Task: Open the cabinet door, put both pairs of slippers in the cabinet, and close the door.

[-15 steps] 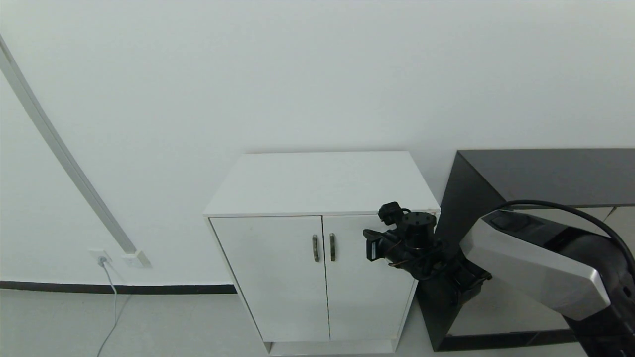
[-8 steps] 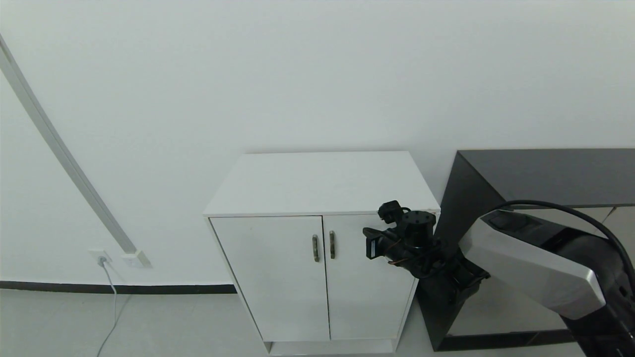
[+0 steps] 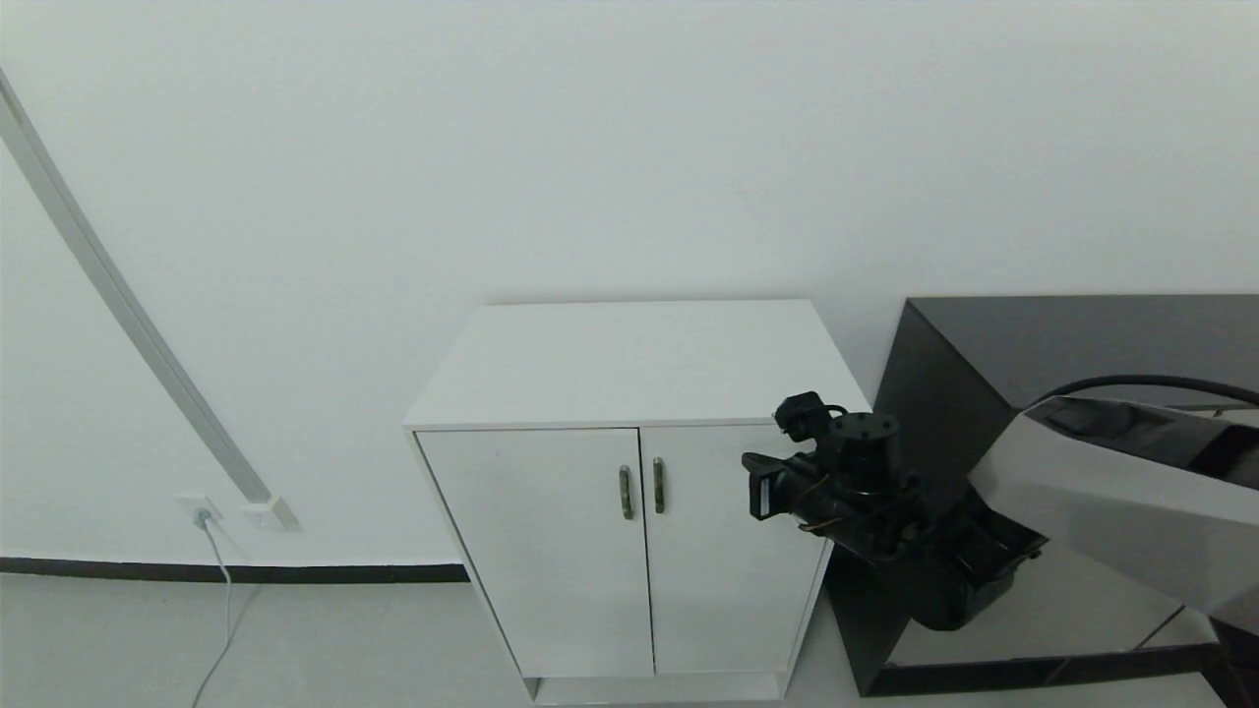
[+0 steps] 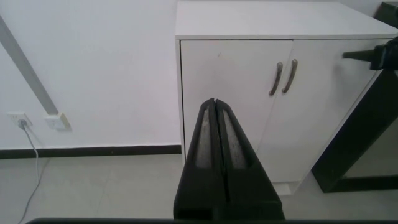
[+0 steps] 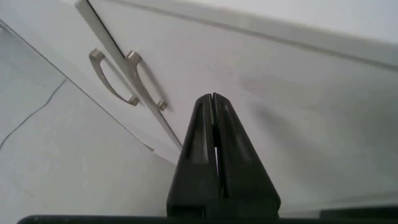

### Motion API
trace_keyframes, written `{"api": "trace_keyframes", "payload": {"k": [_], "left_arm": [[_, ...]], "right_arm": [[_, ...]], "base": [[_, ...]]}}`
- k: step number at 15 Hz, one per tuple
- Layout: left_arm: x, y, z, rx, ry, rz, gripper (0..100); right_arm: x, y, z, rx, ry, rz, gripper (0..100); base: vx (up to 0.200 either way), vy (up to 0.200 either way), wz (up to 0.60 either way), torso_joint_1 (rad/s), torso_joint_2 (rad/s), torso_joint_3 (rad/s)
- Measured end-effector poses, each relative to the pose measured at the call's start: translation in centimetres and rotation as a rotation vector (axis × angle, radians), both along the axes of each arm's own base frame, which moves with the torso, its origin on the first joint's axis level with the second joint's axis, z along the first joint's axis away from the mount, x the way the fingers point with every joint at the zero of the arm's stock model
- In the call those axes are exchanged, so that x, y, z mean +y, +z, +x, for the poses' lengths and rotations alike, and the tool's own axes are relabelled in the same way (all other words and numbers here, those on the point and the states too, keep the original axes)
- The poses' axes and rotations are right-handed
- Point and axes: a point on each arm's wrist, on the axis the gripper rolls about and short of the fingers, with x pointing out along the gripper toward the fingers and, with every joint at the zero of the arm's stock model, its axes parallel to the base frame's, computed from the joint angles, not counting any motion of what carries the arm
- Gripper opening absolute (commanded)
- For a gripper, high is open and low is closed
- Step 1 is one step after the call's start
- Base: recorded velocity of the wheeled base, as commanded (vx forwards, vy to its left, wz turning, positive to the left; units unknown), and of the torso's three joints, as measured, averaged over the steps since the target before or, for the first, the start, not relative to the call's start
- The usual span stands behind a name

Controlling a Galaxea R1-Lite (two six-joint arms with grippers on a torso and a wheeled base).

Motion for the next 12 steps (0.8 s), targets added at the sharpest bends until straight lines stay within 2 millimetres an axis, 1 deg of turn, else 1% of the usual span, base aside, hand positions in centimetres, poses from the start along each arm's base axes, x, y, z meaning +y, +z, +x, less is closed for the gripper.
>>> {"api": "trace_keyframes", "payload": {"k": [2, 4, 6, 9, 12], "left_arm": [[0.0, 0.0, 0.0, 0.000, 0.000, 0.000, 0], [0.0, 0.0, 0.0, 0.000, 0.000, 0.000, 0], [0.0, 0.0, 0.0, 0.000, 0.000, 0.001, 0], [0.0, 0.0, 0.0, 0.000, 0.000, 0.001, 0], [0.0, 0.0, 0.0, 0.000, 0.000, 0.001, 0]], "right_arm": [[-1.5, 1.7, -2.1, -0.013, -0.045, -0.003, 0], [-3.7, 3.1, -4.3, -0.029, -0.114, -0.007, 0], [-6.4, 4.4, -6.5, -0.042, -0.187, -0.012, 0], [-10.1, 5.6, -9.6, -0.050, -0.340, -0.034, 0], [-12.8, 6.2, -12.3, -0.050, -0.444, -0.062, 0]], "base": [[0.000, 0.000, 0.00, 0.000, 0.00, 0.000], [0.000, 0.000, 0.00, 0.000, 0.00, 0.000], [0.000, 0.000, 0.00, 0.000, 0.00, 0.000], [0.000, 0.000, 0.00, 0.000, 0.00, 0.000], [0.000, 0.000, 0.00, 0.000, 0.00, 0.000]]}}
